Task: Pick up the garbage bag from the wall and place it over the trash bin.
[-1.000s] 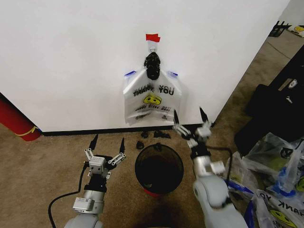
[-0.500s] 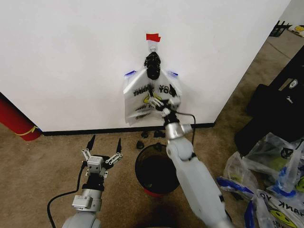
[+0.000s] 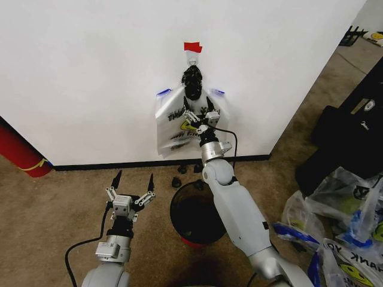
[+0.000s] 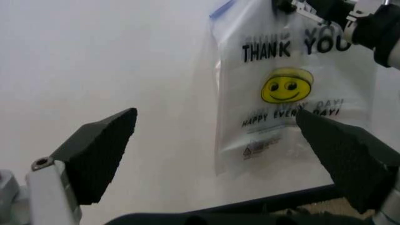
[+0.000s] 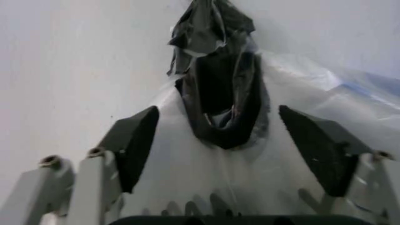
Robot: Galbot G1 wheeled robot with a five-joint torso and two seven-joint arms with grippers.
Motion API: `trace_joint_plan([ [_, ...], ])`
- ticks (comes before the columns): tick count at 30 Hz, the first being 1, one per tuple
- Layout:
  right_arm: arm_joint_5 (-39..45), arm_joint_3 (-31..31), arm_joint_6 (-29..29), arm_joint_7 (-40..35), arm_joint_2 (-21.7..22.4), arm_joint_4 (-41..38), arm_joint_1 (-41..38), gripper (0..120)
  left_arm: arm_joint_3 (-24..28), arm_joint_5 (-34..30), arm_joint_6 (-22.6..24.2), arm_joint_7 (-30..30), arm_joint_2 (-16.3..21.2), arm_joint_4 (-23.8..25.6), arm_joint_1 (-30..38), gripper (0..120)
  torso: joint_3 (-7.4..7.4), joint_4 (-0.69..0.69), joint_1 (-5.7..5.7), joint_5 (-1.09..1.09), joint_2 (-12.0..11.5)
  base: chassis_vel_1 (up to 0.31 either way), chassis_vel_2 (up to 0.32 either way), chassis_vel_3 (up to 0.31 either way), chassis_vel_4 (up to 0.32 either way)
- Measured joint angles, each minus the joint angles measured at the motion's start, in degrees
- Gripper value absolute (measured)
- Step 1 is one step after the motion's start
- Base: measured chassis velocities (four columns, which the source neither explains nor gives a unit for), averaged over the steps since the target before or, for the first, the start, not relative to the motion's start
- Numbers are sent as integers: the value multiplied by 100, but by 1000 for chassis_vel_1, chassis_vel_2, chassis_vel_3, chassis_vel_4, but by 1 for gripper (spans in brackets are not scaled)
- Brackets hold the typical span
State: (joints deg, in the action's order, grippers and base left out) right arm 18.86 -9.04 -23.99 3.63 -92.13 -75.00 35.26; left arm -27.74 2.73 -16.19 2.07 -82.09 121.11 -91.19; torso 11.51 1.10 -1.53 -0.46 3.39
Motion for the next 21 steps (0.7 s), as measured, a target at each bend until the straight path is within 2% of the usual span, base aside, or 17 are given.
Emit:
trace_joint_plan([
  [6,-115,-21,-24,123,-15,160,-98,51,11,24,-15,9,-1,-13,-9,100,0,0,0,0,0,0,0,0,0],
  [11,-151,-61,-56,187,-15,274,-165,44,7,47,-59,17,-1,-25,-29,100,0,0,0,0,0,0,0,0,0],
  [15,-145,-62,-73,245,-12,308,-183,43,6,72,-92,25,-1,-33,-48,100,0,0,0,0,0,0,0,0,0],
  [21,-123,-61,-111,410,-9,304,-193,19,5,135,-125,40,4,-32,-86,100,0,0,0,0,0,0,0,0,0],
])
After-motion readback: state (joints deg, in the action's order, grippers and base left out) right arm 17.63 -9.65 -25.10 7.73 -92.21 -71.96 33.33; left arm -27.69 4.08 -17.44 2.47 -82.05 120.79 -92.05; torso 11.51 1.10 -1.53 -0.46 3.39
